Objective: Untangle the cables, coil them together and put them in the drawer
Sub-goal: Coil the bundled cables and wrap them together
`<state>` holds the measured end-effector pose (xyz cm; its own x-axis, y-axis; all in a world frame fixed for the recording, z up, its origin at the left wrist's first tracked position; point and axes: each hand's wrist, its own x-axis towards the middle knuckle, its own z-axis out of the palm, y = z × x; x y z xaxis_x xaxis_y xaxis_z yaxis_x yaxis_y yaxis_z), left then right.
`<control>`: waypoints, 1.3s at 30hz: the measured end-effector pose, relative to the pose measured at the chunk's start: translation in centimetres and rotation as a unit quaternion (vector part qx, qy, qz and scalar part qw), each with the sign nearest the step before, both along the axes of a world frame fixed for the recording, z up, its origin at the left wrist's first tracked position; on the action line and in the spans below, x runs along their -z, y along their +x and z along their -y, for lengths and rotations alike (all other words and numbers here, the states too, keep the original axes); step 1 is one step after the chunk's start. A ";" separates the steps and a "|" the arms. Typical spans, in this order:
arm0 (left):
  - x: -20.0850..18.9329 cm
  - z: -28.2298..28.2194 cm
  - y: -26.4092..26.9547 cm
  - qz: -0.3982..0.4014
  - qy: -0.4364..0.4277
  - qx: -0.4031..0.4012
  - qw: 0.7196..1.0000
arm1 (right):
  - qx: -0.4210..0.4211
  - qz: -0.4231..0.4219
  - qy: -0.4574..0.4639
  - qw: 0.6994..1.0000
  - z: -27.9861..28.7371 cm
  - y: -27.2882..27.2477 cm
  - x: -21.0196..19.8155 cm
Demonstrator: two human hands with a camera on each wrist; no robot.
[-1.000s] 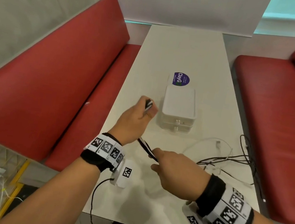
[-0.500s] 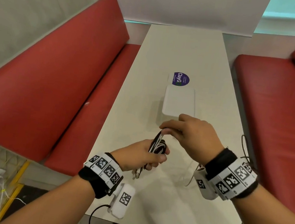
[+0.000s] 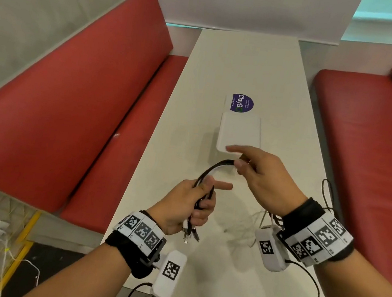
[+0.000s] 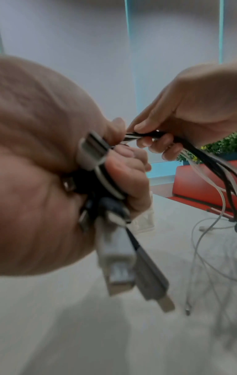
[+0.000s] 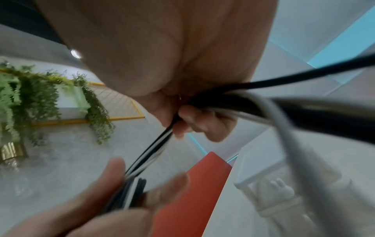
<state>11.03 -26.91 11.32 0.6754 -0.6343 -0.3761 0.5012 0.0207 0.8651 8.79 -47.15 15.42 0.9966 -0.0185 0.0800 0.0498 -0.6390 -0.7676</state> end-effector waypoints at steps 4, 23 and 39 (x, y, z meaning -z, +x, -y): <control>-0.6 0.5 0.6 -0.015 -0.048 -0.088 0.995 | 0.118 0.025 0.133 0.984 -1.4 -0.6 0.1; -2.3 2.9 0.7 -0.115 -0.143 -0.268 0.946 | 0.159 -0.052 0.149 0.975 -6.0 -2.3 4.2; -1.0 2.0 0.6 0.006 -0.143 -0.147 0.979 | -0.034 -0.198 0.328 0.923 -4.9 -2.5 2.2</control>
